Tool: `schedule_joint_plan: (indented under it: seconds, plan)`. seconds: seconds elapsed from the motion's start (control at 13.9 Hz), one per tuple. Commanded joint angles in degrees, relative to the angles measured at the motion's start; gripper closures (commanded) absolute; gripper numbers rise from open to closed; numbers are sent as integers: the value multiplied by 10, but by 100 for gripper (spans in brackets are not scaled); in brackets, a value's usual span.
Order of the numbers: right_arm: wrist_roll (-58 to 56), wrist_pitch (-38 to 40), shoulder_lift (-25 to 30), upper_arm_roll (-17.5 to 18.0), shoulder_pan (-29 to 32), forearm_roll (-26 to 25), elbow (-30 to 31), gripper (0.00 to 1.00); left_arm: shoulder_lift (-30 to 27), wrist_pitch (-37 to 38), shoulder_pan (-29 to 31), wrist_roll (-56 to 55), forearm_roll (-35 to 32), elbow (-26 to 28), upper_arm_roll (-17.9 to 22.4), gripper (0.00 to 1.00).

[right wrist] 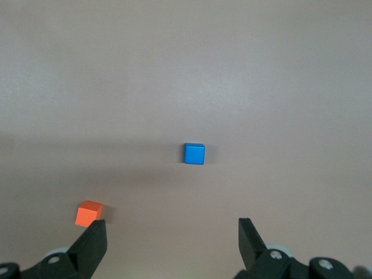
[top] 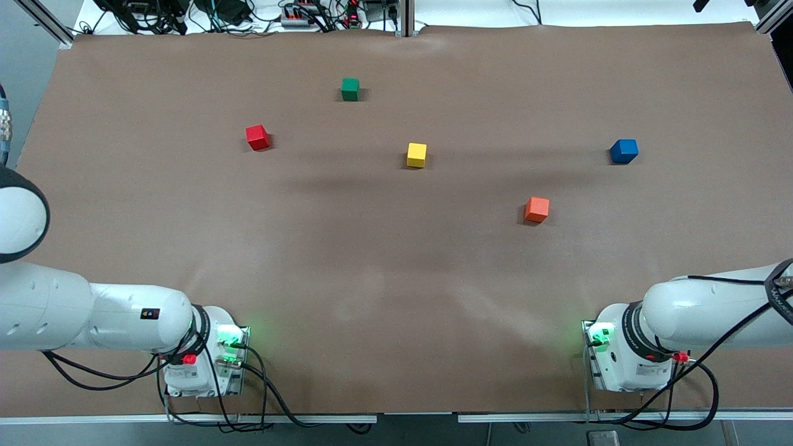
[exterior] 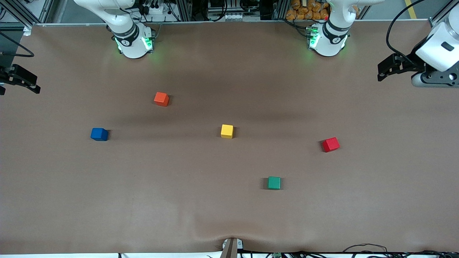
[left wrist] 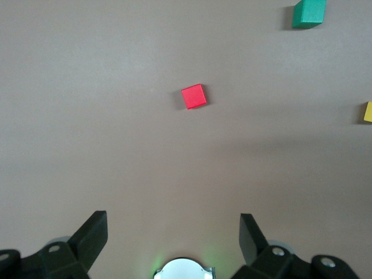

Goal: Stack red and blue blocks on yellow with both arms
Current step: 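Move the left gripper in toward the red cube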

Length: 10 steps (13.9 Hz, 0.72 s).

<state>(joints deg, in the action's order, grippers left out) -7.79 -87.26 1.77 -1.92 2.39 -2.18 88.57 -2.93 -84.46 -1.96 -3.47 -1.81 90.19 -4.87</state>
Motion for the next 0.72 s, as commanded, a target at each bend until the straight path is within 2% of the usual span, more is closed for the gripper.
schedule_joint_plan:
  seconds: [0.0, 0.65]
  plan:
    - [44, 2, 12, 5, 10, 15, 10, 0, 10, 21, 6, 0, 11, -27, 0, 0]
    - [40, 4, 12, 5, 13, 15, 12, 0, 10, 22, 8, 4, 5, -32, 3, 0]
